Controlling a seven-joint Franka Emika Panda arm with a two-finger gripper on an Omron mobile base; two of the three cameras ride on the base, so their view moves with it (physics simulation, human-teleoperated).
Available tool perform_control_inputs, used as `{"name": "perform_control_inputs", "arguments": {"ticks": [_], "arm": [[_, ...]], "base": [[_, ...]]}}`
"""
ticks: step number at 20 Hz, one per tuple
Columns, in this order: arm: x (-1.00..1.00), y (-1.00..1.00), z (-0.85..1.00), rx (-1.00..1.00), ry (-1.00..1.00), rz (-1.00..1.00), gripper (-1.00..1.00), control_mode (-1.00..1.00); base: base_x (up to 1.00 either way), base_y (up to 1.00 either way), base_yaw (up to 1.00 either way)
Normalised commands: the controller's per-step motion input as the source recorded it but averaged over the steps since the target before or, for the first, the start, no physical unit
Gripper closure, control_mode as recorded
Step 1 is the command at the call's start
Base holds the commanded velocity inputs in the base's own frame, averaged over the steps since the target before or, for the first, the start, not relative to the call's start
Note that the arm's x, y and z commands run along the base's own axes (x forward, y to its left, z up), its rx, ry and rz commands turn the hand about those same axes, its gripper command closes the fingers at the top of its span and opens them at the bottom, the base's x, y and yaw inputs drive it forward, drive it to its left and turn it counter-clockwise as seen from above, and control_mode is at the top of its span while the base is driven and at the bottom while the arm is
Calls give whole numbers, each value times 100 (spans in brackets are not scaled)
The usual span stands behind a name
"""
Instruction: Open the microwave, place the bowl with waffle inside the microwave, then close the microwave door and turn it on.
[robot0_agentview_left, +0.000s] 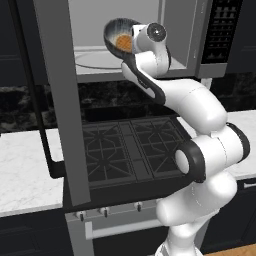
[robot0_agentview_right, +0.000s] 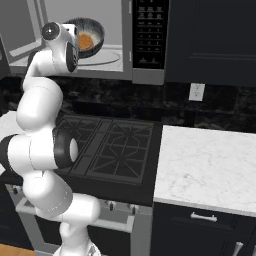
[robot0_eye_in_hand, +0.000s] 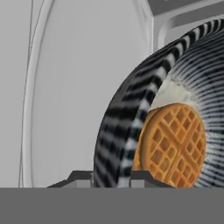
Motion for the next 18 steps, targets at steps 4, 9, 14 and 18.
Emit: {"name": "perform_control_inputs", "arguments": {"ticks": [4, 9, 14, 18], "arm": [[0, 0, 0, 0, 0, 0, -100, -100], [0, 0, 0, 0, 0, 0, -100, -100], [-9, -1, 0, 0, -1, 0, -100, -100], [-45, 0, 12, 0, -21, 0, -100, -100]], "base": [[0, 0, 0], [0, 0, 0], [0, 0, 0], [0, 0, 0]]}}
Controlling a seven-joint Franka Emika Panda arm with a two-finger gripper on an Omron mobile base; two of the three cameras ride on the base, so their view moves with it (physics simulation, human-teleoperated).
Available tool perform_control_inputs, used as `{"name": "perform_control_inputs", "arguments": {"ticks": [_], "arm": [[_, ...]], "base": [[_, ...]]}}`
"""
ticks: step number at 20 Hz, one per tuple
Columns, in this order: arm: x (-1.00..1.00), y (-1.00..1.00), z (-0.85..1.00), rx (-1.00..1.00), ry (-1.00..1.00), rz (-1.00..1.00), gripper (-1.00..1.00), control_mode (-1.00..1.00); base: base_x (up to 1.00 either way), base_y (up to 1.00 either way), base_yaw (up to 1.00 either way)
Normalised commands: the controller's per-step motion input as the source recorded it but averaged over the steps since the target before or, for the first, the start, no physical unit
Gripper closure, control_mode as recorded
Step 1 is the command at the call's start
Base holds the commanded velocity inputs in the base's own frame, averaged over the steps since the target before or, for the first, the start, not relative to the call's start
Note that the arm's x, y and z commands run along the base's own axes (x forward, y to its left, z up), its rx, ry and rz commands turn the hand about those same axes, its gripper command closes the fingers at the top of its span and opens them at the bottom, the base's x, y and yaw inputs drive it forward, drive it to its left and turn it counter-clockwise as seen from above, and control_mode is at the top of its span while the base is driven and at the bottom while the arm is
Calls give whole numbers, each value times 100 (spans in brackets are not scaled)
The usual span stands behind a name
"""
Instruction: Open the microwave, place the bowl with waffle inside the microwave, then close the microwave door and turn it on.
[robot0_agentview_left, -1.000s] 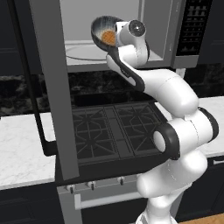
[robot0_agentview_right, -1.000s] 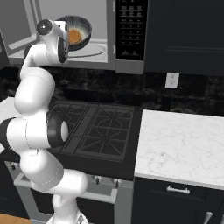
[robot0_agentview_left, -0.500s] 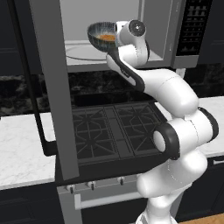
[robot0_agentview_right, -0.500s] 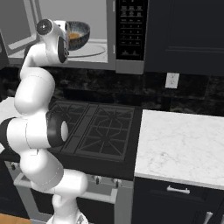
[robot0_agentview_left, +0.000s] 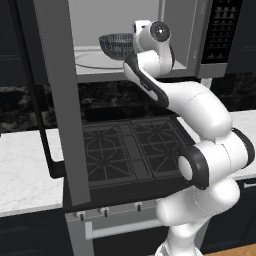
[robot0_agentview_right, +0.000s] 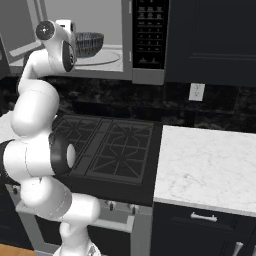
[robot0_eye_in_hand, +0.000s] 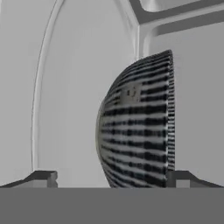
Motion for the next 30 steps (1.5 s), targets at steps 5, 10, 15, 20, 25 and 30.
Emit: {"name": "perform_control_inputs", "arguments": {"ticks": [5, 10, 15, 20, 25, 30], "arm": [[-84, 0, 0, 2, -12, -4, -100, -100], [-72, -1, 15, 12, -5, -11, -100, -100], [-51, 0, 21, 20, 0, -21, -100, -100], [-51, 0, 2, 33, -1, -35, -100, -100], [-43, 0, -3, 40, -4, -46, -100, -100], [-30, -22, -7, 49, -9, -40, -100, -100]], "base": [[0, 0, 0], [0, 0, 0], [0, 0, 0], [0, 0, 0], [0, 0, 0], [0, 0, 0]]}}
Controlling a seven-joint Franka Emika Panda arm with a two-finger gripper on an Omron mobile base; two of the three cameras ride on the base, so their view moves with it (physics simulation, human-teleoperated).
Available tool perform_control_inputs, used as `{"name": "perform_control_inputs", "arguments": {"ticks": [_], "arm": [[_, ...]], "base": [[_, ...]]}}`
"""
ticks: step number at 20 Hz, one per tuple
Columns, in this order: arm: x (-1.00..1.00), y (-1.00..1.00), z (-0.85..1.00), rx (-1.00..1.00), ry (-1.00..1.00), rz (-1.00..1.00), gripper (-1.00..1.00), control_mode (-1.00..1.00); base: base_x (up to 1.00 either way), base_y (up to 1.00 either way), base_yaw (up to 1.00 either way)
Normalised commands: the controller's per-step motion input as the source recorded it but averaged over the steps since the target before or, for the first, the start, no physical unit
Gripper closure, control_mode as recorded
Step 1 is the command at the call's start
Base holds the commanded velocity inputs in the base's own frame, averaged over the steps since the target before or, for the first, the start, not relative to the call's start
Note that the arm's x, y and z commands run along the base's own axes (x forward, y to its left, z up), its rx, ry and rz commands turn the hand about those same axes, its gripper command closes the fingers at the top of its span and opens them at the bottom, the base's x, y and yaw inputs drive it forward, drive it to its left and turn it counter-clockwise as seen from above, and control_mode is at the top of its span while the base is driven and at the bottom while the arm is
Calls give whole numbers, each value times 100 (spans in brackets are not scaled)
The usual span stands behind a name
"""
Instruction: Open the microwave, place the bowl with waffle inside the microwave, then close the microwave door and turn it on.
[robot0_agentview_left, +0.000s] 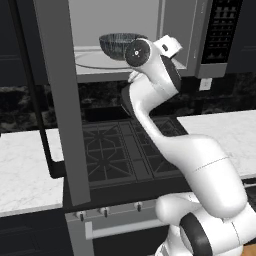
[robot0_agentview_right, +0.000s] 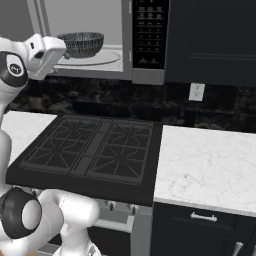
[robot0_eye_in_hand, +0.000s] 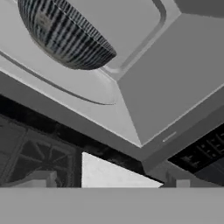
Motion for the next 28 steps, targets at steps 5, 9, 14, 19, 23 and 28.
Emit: {"name": "perform_control_inputs", "arguments": {"ticks": [5, 9, 14, 19, 23, 28], "arm": [[-33, -38, -35, 35, -30, -7, -100, -100], [-30, -7, -44, 30, -42, 8, -100, -100], [-43, 0, -37, 27, -43, 21, -100, -100], [-2, -2, -23, 27, -21, 25, -100, -100], [17, 31, -28, 4, -6, 6, -100, -100], [1, 58, -25, 0, -6, -4, -100, -100]], "base": [[0, 0, 0], [0, 0, 0], [0, 0, 0], [0, 0, 0], [0, 0, 0], [0, 0, 0]]}}
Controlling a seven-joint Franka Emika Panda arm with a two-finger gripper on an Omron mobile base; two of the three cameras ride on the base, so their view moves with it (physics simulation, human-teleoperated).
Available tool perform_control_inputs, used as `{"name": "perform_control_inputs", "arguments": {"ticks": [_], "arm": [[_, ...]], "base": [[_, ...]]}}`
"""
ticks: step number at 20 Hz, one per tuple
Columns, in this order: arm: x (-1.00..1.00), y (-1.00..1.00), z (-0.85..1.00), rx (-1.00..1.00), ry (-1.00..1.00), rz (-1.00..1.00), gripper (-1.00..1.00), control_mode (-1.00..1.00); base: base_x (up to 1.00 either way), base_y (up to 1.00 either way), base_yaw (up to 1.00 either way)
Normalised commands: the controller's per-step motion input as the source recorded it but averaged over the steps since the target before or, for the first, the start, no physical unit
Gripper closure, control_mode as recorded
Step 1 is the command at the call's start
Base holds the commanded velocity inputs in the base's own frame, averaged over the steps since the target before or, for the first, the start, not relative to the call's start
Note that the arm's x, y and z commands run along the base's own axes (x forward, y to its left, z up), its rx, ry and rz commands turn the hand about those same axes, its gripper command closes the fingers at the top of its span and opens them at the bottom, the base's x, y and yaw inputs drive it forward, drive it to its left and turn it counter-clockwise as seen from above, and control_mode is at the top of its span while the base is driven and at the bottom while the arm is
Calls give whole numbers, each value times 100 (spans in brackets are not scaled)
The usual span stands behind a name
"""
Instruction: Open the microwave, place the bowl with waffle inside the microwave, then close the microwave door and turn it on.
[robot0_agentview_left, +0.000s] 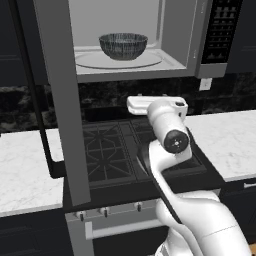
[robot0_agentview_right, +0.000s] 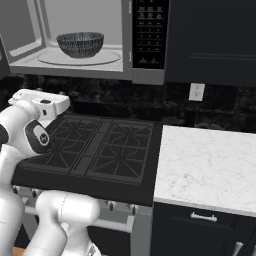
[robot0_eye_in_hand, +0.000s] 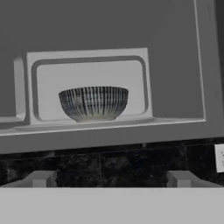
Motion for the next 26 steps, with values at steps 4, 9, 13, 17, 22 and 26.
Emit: {"name": "perform_control_inputs", "arguments": {"ticks": [4, 9, 13, 17, 22, 26], "arm": [[0, 66, -11, 0, -7, -10, -100, -100], [-1, 47, -22, 0, -12, -5, -100, -100], [0, 40, -26, 0, -13, 0, -100, -100], [-15, 54, -1, 0, -4, 0, -100, -100], [-30, 70, 0, 0, 0, -7, -100, -100], [-20, 62, 0, 0, 0, -12, -100, -100]], "base": [[0, 0, 0], [0, 0, 0], [0, 0, 0], [0, 0, 0], [0, 0, 0], [0, 0, 0]]}}
